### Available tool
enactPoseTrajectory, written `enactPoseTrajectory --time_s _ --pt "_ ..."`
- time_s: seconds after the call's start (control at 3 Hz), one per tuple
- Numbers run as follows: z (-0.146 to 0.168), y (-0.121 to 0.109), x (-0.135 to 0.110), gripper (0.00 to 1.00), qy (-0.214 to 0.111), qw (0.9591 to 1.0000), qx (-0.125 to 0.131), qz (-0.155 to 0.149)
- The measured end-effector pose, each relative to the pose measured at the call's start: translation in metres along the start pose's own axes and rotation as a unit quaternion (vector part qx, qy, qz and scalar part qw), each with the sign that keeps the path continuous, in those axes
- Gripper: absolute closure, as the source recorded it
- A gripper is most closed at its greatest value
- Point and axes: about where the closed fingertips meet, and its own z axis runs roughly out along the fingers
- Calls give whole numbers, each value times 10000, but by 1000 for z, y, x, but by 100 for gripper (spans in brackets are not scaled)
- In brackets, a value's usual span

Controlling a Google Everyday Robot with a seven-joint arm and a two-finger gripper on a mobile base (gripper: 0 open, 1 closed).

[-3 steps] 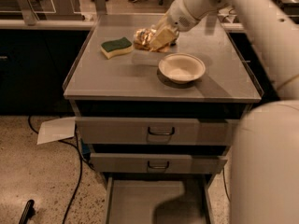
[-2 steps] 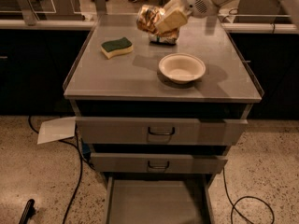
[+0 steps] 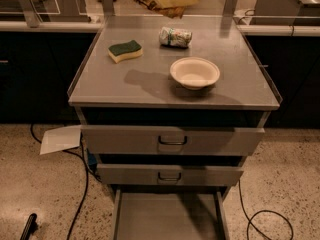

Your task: Place orange can into bottom drawer

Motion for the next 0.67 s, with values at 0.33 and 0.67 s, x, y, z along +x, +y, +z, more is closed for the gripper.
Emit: enactPoseTrajectory --time_s 0.33,0.67 --pt "0 0 0 100 7 10000 2 -6" --pt "-2 8 10 100 31 9999 39 110"
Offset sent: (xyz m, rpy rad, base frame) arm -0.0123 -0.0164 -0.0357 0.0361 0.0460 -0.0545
